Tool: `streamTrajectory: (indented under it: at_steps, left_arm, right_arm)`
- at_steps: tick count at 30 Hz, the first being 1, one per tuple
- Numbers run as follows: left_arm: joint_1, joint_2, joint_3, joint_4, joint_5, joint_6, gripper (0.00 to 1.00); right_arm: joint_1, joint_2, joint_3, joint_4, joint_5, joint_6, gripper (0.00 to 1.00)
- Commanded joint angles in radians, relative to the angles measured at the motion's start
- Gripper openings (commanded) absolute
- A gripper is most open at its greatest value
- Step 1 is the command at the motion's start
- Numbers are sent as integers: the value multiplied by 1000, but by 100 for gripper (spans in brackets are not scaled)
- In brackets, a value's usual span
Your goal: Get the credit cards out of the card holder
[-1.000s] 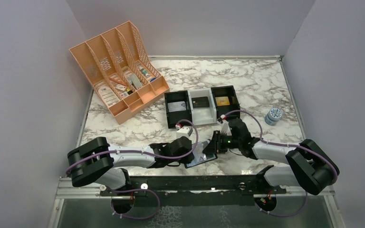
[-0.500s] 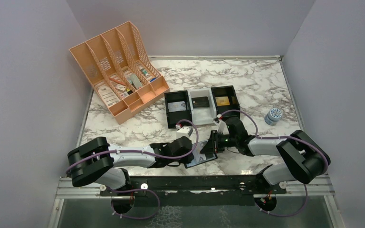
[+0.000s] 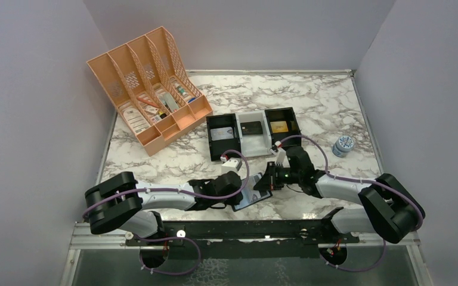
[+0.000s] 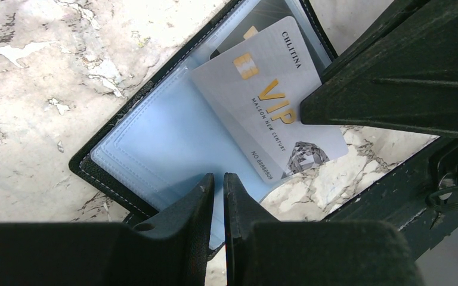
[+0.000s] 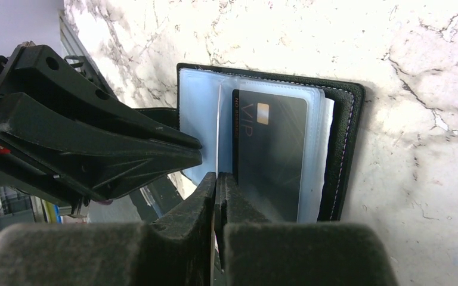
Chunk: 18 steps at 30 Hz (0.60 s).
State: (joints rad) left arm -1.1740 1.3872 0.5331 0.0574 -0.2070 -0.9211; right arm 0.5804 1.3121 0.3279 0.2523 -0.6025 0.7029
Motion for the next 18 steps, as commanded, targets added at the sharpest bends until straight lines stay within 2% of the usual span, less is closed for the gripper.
streamTrajectory:
  at_steps: [1,6,10,13,16,18]
  left_arm:
    - [-4,-5,3,-95,-42,28,16]
    - [-3,1,16,-93,-33,38,16]
    - [-4,14,25,-93,-27,44,16]
    - [-4,17,30,-93,-22,44,16]
    - [-3,12,32,-94,-24,45,16]
    - [-4,6,34,-91,-28,47,19]
  right_arm:
    - [-7,-26,-15,-16,15,-28,5]
    - [-7,5,-18,26,-13,-5,18]
    - [-7,54,-14,80,-40,17,20]
    - [-7,85,-11,100,-35,29,14]
    - [-8,87,-15,106,-13,36,3]
    - [-7,70,-21,107,-3,39,1]
